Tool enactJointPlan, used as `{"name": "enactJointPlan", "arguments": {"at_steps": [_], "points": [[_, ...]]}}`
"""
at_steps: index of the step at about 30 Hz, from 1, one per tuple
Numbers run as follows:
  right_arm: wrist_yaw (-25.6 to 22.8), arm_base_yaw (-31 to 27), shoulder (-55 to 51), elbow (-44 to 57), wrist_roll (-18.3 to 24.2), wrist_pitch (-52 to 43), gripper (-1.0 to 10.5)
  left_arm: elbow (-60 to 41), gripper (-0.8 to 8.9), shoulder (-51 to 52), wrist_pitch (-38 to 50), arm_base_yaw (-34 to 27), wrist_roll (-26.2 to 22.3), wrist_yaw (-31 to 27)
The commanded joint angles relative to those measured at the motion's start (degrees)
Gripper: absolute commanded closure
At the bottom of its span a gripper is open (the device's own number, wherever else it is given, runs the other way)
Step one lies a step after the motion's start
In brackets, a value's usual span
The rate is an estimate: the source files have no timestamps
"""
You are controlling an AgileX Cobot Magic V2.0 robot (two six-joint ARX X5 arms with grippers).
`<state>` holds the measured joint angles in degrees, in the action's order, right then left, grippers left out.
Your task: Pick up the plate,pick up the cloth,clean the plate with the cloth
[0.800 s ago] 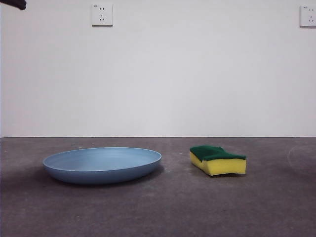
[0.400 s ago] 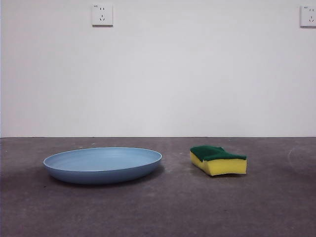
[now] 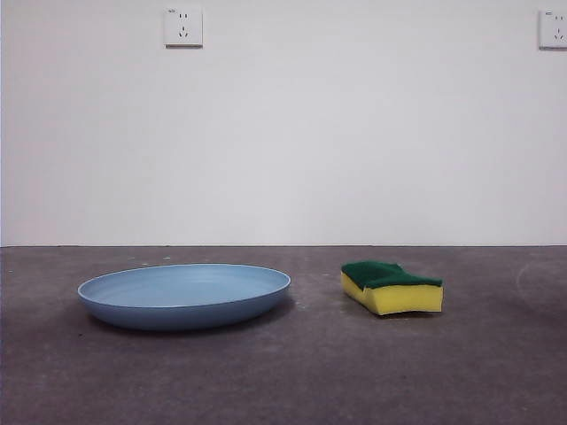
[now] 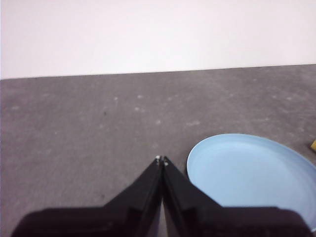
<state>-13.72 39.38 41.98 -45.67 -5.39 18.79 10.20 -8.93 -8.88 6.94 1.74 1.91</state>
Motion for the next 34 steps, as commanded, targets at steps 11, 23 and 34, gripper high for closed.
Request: {"name": "enactJointPlan", "arguments": {"at_steps": [11, 23, 34], "points": [[-0.2, 0.0, 0.0, 0.4, -0.5, -0.3, 9.5, -4.5, 8.17, 6.1, 0.1, -3.1, 0.6, 0.1], [-0.2, 0.0, 0.0, 0.4, -0.5, -0.3, 9.5, -4.6, 8.17, 6.2, -1.1, -3.4, -0.1, 0.2], [-0.2, 0.0, 0.0, 0.4, -0.5, -0.3, 9.5, -6.8, 8.17, 8.5, -2.8, -4.2, 0.0, 2.4]]}}
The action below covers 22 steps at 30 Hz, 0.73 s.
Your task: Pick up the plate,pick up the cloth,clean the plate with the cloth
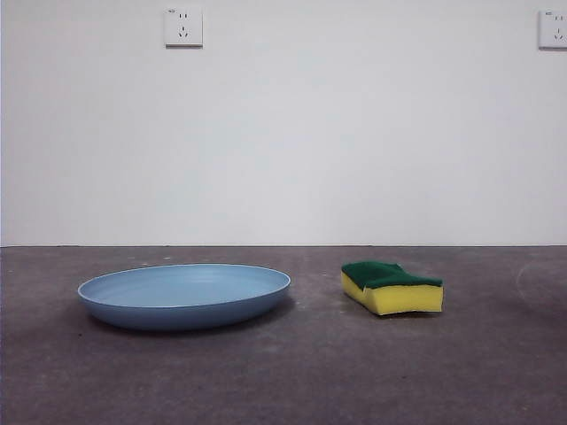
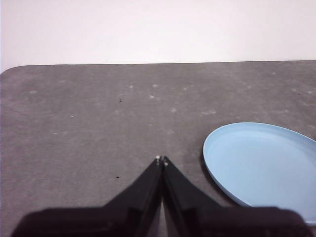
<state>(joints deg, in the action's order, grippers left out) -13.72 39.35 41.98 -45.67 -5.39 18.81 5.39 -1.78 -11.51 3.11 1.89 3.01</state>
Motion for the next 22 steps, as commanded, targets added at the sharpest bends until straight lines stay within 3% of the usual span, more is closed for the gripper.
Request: {"name": "enactJointPlan", "arguments": {"at_steps": [1, 5, 22], "points": [[-0.2, 0.0, 0.0, 0.4, -0.5, -0.3, 9.5, -2.9, 8.17, 1.7, 0.2, -0.3, 0.5, 2.0], [-0.2, 0.0, 0.0, 0.4, -0.5, -0.3, 9.5, -4.5, 8.17, 1.7, -0.6, -0.6, 2.8, 3.2], [-0.2, 0.0, 0.0, 0.4, -0.5, -0.2, 9.5, -4.5, 8.17, 1.7, -0.3, -0.6, 2.8, 3.1]]}}
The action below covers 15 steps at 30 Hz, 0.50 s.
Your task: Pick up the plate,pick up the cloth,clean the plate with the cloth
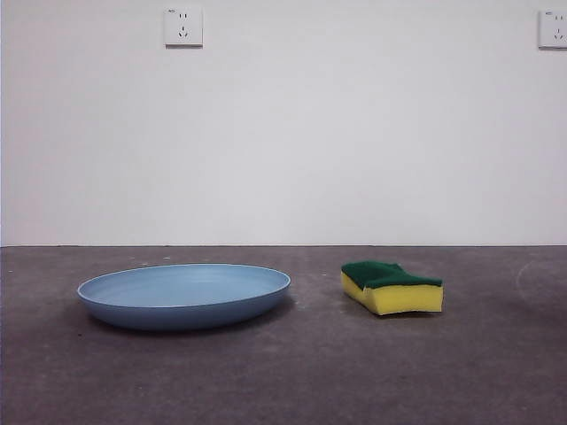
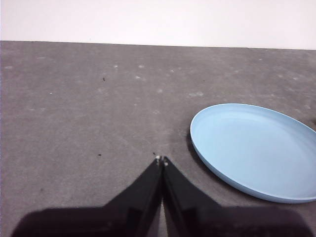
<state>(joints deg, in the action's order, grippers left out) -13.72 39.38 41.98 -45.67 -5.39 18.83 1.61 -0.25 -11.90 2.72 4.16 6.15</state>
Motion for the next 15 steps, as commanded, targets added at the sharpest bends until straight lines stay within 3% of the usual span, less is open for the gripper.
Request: {"name": "enactJointPlan", "arguments": {"at_steps": [1, 12, 15], "points": [[-0.2, 0.0, 0.0, 0.4, -0.5, -0.2, 9.5, -0.8, 8.17, 0.1, 0.1, -0.2, 0.5, 0.0], [-0.2, 0.0, 0.0, 0.4, -0.2, -0.1, 9.5, -0.8, 8.17, 0.2, 0.1, -0.2, 0.5, 0.0], [-0.3, 0.0, -0.7, 0.4, 6.6, 0.2, 9.5, -0.8, 8.17, 0.2, 0.0, -0.2, 0.5, 0.0]]}}
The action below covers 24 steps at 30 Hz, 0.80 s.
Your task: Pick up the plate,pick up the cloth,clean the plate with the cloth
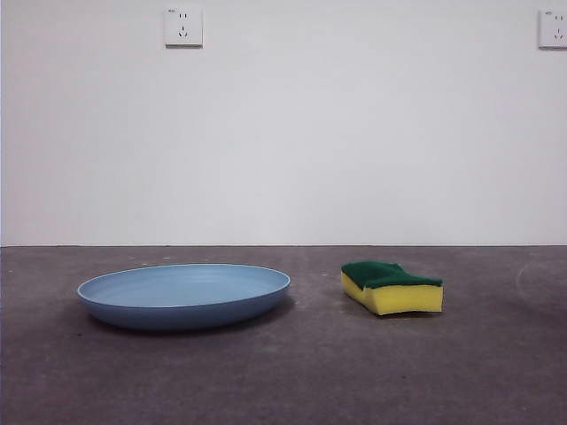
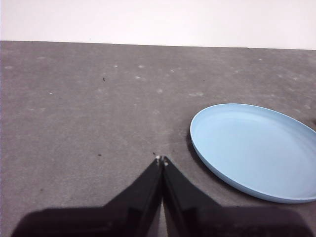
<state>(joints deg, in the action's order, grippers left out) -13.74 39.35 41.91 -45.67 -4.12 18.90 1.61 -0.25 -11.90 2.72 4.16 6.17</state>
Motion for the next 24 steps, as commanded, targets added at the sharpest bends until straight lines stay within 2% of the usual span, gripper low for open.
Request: {"name": "enactJointPlan", "arguments": {"at_steps": [1, 4, 8, 13, 16, 20, 24], "points": [[-0.5, -0.3, -0.8, 0.4, 6.2, 0.5, 9.5, -0.8, 8.17, 0.2, 0.0, -0.2, 0.5, 0.0], [0.0, -3.8, -2.2, 0.6, 9.3, 1.2, 9.5, -0.8, 8.17, 0.2, 0.1, -0.2, 0.5, 0.0], [0.9, -12.8, -5.0, 3.5, 8.4, 0.9, 9.5, -0.8, 8.17, 0.1, 0.1, -0.2, 0.5, 0.0], [13.8, -26.6, -11.9, 11.8, 8.1, -2.0, 9.5, -0.8, 8.17, 0.1, 0.1, -0.2, 0.5, 0.0], [17.4, -33.0, -17.2, 18.3, 7.0, -6.4, 9.5, -0.8, 8.17, 0.1, 0.1, -0.2, 0.5, 0.0], [18.3, -36.9, -23.4, 26.0, 4.9, -10.5, 9.5, -0.8, 8.17, 0.1, 0.1, -0.2, 0.5, 0.0], [17.9, -37.3, -28.9, 32.9, 4.6, -11.2, 9.5, -0.8, 8.17, 0.1, 0.0, -0.2, 0.5, 0.0]]}}
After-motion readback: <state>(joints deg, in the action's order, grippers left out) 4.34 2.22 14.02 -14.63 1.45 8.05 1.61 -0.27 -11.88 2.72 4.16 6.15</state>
